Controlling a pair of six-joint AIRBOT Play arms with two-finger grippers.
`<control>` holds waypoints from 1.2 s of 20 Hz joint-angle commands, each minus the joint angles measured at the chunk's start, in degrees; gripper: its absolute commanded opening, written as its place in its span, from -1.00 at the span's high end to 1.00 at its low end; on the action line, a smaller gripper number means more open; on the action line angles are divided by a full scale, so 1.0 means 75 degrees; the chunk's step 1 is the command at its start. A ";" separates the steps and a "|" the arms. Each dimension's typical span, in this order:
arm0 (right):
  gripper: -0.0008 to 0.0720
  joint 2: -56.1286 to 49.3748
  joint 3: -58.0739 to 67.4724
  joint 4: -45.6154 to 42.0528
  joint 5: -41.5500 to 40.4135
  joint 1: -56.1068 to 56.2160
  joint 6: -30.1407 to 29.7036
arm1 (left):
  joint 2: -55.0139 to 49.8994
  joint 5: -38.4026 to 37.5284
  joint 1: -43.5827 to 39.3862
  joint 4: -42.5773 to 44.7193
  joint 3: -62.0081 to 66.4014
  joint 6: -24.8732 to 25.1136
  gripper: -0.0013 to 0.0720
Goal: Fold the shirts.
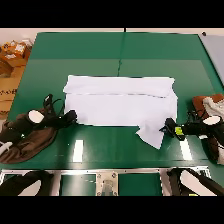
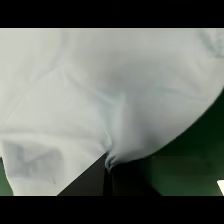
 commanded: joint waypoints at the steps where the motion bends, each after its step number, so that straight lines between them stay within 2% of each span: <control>1: 0.93 0.0568 0.0096 -0.0236 0.0833 -0.0210 -0.0064 | 0.0012 -0.1571 0.0312 0.1413 0.0388 -0.0230 0.90; 4: 0.93 0.1300 0.0149 -0.1008 0.1370 -0.0749 0.0309 | 0.0143 -0.2553 0.0312 0.2008 0.0650 -0.0221 0.90; 6: 0.93 0.1781 0.0396 -0.1032 0.1676 -0.1040 0.0326 | 0.0224 -0.3051 0.0312 0.2203 0.1055 -0.0216 0.90; 9: 0.93 0.1973 0.1075 -0.0268 0.1679 -0.0909 0.0131 | 0.0175 -0.3267 0.0309 0.2218 0.2040 0.0070 0.91; 11: 0.93 0.1638 0.1600 0.0318 0.1099 -0.0443 0.0096 | -0.0131 -0.3054 0.0309 0.2194 0.2719 0.0198 0.91; 17: 0.93 -0.1434 0.4173 0.0938 -0.0099 0.0664 0.0006 | -0.2250 -0.2661 0.0312 0.2183 0.5091 0.0254 0.91; 23: 0.93 -0.4989 0.6933 0.1320 -0.0414 0.1014 -0.0108 | -0.4846 -0.1644 0.0309 0.1530 0.6779 0.0723 0.90; 24: 0.87 -0.5359 0.7254 0.1364 -0.0475 0.1008 -0.0111 | -0.5056 -0.1300 0.0309 0.1335 0.6872 0.0726 0.45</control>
